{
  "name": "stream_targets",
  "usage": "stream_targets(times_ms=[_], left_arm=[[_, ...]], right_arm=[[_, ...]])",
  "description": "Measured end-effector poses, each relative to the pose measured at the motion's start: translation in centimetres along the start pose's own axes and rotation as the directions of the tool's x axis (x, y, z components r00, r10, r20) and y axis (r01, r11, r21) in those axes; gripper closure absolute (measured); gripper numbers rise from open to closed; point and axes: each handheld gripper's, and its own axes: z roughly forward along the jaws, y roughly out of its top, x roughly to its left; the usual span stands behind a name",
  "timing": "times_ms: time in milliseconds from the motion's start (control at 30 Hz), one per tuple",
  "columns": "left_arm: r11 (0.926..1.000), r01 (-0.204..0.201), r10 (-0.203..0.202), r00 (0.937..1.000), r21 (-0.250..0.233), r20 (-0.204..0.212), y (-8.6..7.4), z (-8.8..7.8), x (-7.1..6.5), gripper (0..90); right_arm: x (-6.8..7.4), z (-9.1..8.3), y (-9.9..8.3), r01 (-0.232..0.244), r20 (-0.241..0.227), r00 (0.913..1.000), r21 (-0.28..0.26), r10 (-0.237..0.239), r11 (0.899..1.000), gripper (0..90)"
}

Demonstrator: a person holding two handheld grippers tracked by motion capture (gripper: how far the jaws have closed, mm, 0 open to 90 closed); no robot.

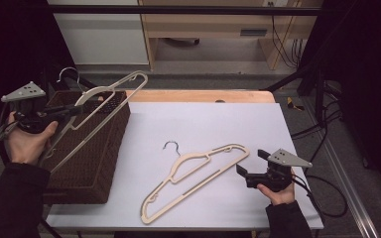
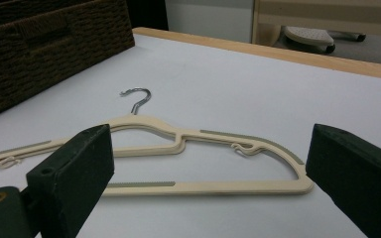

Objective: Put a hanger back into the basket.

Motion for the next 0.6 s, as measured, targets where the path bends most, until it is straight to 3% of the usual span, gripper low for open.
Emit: stream_targets(times_ms=[267, 433, 600], left_arm=[[0.9983, 0.041, -0.038, 0.9973, 0.042, -0.063, -1.8, -0.5, 3.8, 86.0], [0.9965, 0.052, -0.048, 0.9968, 0.066, -0.065, -2.9, -0.6, 5.5, 86.0], [0.9961, 0.061, -0.058, 0.9966, 0.064, -0.058, -3.8, -0.8, 6.2, 86.0]], right_arm=[[0.0, 0.0, 0.0, -0.002, 0.001, 1.0000, 0.000, 0.002, 1.000, 5.0], [0.0, 0.1, -0.1, 0.000, 0.000, 1.0000, 0.007, 0.000, 1.000, 4.9], [0.0, 0.2, -0.1, -0.001, 0.005, 1.0000, 0.009, 0.001, 1.000, 4.8]])
